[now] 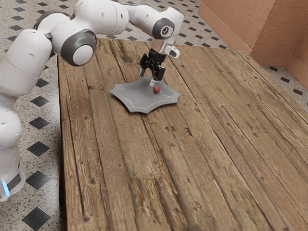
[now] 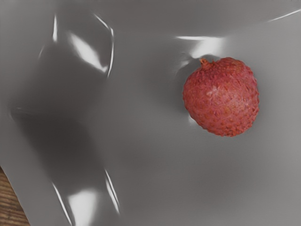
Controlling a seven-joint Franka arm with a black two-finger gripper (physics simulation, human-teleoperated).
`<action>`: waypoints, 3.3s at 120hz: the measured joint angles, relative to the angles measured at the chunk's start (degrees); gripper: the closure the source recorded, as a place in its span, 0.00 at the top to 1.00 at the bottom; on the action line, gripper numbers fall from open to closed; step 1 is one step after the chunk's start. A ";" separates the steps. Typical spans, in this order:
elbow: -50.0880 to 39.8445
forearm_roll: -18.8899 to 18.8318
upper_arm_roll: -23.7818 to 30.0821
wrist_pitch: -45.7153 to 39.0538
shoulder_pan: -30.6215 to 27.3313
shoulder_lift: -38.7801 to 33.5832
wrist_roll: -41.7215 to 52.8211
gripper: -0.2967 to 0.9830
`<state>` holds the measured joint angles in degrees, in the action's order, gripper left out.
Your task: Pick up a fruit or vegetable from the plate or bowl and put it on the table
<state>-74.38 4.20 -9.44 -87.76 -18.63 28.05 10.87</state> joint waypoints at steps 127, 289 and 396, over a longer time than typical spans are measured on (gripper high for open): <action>-5.31 7.28 2.08 -14.78 0.08 -0.17 -3.89 0.66; 12.13 3.47 11.64 -2.04 8.91 -6.37 -3.56 0.36; 13.19 2.49 12.32 -0.18 10.80 -6.89 -5.47 0.77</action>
<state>-61.19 6.69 2.88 -87.93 -7.83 21.16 5.40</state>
